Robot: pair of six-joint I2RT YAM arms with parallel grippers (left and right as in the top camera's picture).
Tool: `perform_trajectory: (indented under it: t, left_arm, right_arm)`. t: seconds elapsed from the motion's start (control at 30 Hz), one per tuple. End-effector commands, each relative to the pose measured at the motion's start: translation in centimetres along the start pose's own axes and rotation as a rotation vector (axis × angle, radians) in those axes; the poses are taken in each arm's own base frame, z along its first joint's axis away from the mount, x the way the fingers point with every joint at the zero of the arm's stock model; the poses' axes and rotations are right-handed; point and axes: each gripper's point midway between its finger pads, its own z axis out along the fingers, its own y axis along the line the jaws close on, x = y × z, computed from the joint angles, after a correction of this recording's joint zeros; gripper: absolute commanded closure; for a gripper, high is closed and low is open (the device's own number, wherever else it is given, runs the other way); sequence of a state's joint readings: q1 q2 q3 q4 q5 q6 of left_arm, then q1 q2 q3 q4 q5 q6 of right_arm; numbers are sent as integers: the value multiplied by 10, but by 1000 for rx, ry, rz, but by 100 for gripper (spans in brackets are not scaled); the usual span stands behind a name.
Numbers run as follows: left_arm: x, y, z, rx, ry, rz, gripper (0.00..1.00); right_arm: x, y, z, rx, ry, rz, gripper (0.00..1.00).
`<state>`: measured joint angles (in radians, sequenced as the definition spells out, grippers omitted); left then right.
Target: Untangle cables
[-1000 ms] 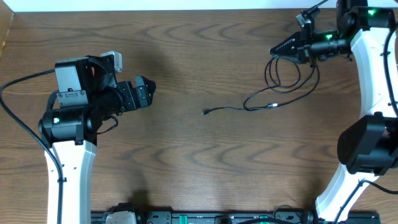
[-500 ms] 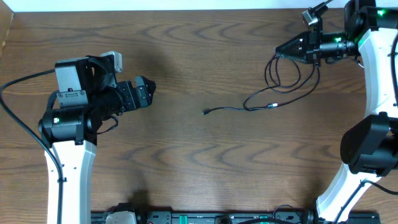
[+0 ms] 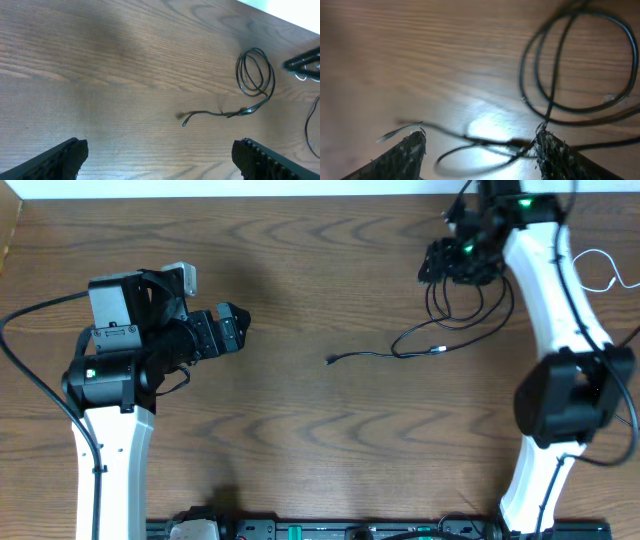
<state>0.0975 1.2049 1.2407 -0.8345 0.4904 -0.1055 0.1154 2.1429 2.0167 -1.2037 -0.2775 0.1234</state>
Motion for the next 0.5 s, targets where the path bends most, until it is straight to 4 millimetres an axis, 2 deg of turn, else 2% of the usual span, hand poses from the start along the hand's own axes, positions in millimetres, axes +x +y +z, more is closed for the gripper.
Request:
perform_trajectory:
  t: [0.0, 0.23, 0.47]
  left_arm:
    - [-6, -1, -4, -5, -16, 0, 2]
    - [-6, -1, -4, -5, -16, 0, 2]
    - [-6, -1, -4, -5, -16, 0, 2]
  right_arm:
    - [3, -31, 38, 155, 46, 74, 33]
    - [-9, -60, 82, 225, 24, 230, 33]
    - [-16, -65, 122, 99, 36, 296, 36]
